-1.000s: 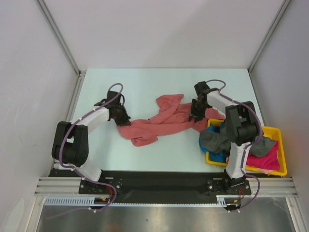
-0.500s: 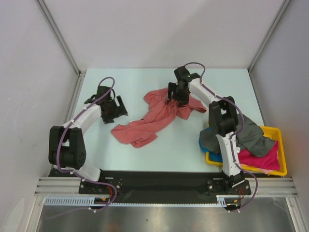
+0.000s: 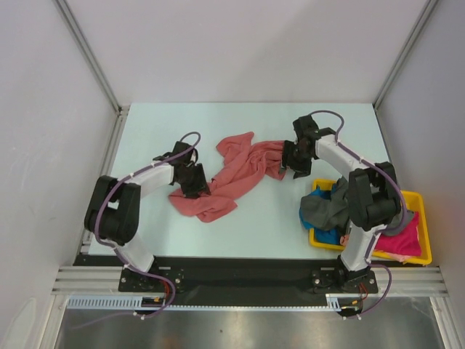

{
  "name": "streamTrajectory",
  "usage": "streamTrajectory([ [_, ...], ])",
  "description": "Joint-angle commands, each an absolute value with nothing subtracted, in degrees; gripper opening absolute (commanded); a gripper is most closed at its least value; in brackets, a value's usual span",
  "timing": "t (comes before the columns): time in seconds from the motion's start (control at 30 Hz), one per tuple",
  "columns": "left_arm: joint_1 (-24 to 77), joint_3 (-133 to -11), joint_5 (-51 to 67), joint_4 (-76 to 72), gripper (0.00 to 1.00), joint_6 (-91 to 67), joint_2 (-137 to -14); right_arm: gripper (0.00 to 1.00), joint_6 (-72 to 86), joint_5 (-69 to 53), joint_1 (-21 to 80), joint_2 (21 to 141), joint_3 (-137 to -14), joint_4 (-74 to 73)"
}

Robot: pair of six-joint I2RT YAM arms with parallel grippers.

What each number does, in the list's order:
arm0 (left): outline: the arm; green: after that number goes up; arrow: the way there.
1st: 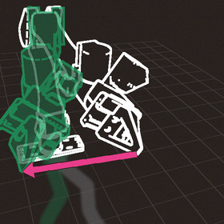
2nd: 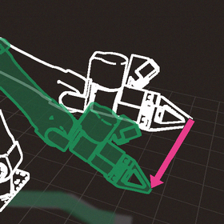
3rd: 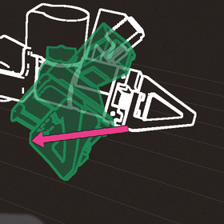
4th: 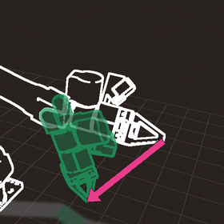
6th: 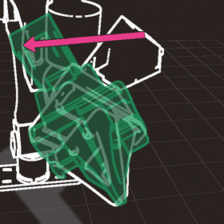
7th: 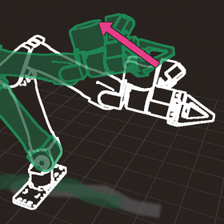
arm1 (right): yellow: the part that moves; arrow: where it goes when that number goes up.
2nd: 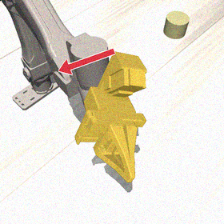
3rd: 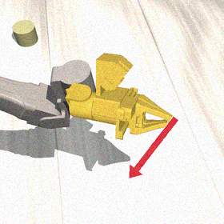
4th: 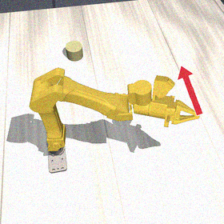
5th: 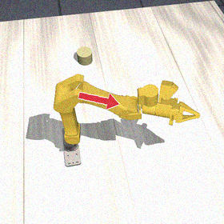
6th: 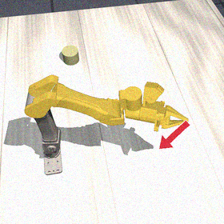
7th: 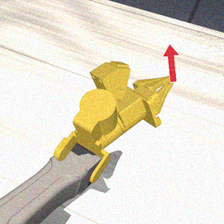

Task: Fold and stack the t-shirts
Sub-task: Flatten the tshirt out

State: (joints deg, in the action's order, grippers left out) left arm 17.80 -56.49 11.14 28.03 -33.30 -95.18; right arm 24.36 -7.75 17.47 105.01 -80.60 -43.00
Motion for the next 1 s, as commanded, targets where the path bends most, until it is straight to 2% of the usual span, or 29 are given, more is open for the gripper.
streamTrajectory([
  [0.0,16.8,-59.6,10.3,25.7,0.44,-32.5,-97.5,0.62,27.9,-10.7,16.7,106.8,-79.6,-36.6],
  [0.03,16.2,-60.0,10.5,25.5,0.32,-32.4,-98.2,0.61,28.7,-11.0,16.5,107.2,-79.8,-36.0],
  [0.1,13.7,-61.5,11.1,25.7,0.15,-32.0,-99.8,0.62,30.1,-12.4,16.3,108.6,-79.9,-33.4],
  [0.13,12.8,-62.0,10.9,25.9,0.0,-31.8,-100.2,0.63,30.3,-12.7,16.3,109.3,-80.8,-33.0],
  [0.37,5.2,-63.5,8.1,27.9,0.0,-27.6,-98.8,0.62,31.0,-14.8,16.4,115.6,-82.9,-33.8],
  [0.47,2.3,-63.2,8.1,28.1,0.0,-26.6,-97.9,0.57,31.4,-15.5,16.4,116.5,-82.4,-32.6],
  [0.57,1.3,-63.2,7.3,28.5,0.0,-26.8,-97.5,0.38,30.4,-16.5,16.6,117.2,-83.1,-33.5],
  [0.6,1.1,-62.8,7.4,28.3,0.0,-27.1,-97.3,0.24,30.1,-16.7,16.8,117.0,-83.1,-33.9],
  [0.67,1.1,-62.7,7.6,27.8,0.0,-28.2,-96.9,0.11,28.9,-16.6,17.4,115.5,-82.1,-35.3],
  [0.7,1.1,-62.7,7.9,27.6,0.0,-28.5,-96.6,0.0,27.2,-16.1,17.9,114.7,-81.6,-35.9],
  [0.9,1.1,-64.3,7.0,28.9,0.04,-29.8,-95.5,0.0,24.8,-9.7,17.8,105.6,-76.1,-37.7],
  [0.97,1.1,-64.5,6.1,30.0,0.16,-29.7,-93.8,0.03,24.0,-10.1,16.4,104.5,-75.2,-36.7],
])
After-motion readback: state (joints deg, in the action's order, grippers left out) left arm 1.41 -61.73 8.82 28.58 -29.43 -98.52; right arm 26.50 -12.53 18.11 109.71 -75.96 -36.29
